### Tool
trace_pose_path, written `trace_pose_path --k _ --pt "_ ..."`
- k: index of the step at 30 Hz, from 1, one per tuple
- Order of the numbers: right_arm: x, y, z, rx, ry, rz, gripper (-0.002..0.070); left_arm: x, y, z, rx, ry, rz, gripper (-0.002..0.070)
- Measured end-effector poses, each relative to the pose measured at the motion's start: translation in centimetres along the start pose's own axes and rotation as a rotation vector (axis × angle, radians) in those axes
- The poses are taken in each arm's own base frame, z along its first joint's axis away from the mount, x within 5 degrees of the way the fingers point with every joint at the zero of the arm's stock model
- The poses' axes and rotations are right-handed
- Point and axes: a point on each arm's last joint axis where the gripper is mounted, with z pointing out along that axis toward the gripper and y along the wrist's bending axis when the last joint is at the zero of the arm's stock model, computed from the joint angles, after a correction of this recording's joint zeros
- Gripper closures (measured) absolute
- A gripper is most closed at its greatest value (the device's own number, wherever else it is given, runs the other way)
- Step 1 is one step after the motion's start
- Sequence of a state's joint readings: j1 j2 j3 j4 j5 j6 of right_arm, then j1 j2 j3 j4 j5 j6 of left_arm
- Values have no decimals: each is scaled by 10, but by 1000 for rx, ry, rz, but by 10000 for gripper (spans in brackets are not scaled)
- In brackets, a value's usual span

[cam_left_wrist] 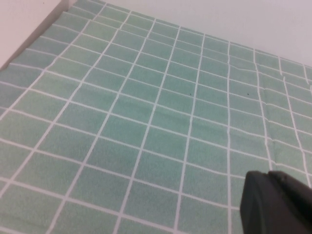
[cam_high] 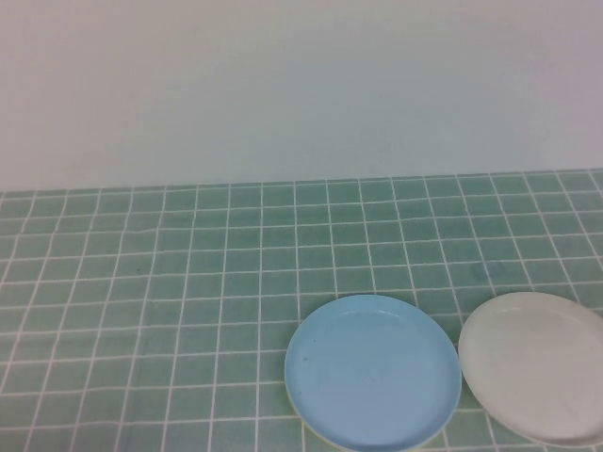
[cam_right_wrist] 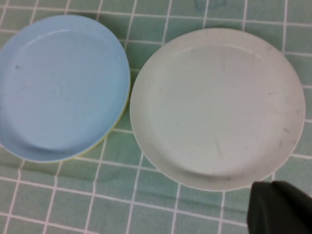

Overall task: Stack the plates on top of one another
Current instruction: Pick up the white plate

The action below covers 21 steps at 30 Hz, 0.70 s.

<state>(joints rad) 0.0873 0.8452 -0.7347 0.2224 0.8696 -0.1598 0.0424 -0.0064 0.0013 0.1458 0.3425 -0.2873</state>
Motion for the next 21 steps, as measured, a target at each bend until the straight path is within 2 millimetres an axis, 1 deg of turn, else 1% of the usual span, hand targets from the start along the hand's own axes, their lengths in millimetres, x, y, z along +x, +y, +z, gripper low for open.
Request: trace_pose_path --k 3,6,10,12,14,17,21 --pt "-16 -4 20 2 73 10 678 0 0 0 0 0 0 676" --pt "-25 -10 46 10 143 25 678 0 0 0 0 0 0 676" --pt "-28 -24 85 70 252 41 678 0 0 0 0 0 1 676" --pt "-28 -30 99 116 283 52 676 0 0 0 0 0 1 676" --pt "-29 -37 109 164 293 63 659 0 0 0 0 0 2 676" --pt "-30 -42 121 200 293 77 589 0 0 0 0 0 2 676" --pt "-28 -46 136 211 325 91 444 0 0 0 0 0 2 676"
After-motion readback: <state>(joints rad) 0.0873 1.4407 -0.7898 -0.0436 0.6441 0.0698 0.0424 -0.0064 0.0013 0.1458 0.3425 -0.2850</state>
